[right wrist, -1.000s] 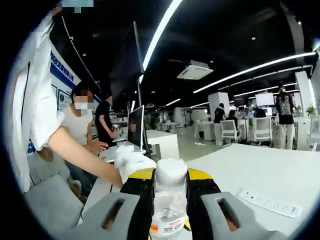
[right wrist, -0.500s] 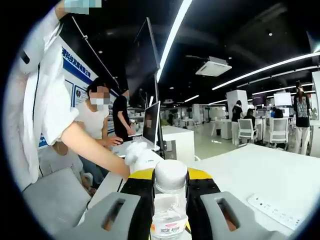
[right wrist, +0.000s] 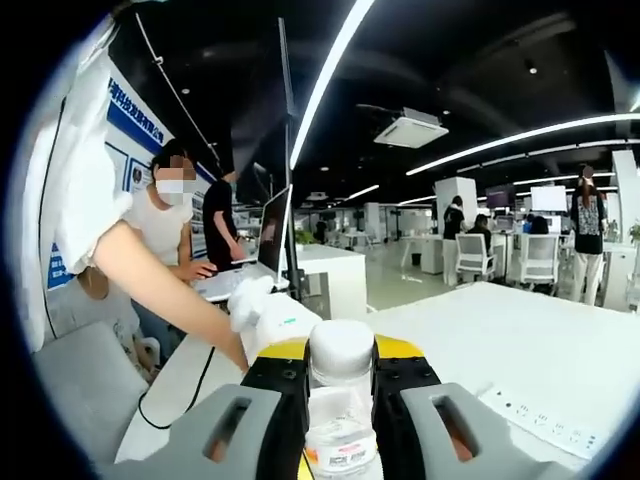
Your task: Arrange the tabletop items into an orderly group along one side of the table until the central work area is clear of visible clutter.
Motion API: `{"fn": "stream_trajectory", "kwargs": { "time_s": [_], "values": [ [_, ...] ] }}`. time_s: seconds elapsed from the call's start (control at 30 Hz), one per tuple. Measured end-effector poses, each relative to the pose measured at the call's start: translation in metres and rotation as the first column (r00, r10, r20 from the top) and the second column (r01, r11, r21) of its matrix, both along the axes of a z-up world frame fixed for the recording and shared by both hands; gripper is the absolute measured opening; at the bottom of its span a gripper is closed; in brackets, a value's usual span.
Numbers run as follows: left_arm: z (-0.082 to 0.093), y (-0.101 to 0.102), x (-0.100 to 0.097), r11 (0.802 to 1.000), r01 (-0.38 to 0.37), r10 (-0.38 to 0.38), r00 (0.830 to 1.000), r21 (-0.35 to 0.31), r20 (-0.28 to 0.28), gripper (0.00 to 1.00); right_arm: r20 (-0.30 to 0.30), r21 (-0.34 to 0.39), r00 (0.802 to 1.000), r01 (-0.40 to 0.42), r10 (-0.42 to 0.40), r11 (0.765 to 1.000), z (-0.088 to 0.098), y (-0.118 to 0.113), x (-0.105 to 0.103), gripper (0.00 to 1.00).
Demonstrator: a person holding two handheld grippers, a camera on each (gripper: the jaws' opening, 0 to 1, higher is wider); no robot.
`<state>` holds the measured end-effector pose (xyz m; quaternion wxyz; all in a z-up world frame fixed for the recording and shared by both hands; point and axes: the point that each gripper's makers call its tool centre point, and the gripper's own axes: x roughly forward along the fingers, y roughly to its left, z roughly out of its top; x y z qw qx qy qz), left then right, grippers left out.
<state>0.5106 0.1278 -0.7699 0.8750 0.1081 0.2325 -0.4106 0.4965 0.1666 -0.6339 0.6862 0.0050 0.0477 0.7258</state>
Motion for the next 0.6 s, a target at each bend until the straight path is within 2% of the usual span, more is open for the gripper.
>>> {"fn": "stream_trajectory", "kwargs": {
  "time_s": [0.33,0.6],
  "values": [
    [-0.021,0.003,0.004,1.0,-0.015,0.016,1.0,0.006,-0.022,0.4,0.01,-0.03,1.0,0.028,-0.027,0.999,-0.021,0.005,0.003,0.19],
    [-0.028,0.001,0.003,1.0,0.0,0.001,1.0,0.012,-0.027,0.4,0.012,-0.041,0.999,0.039,-0.038,0.998,-0.029,0.003,0.005,0.19]
  ]
}}
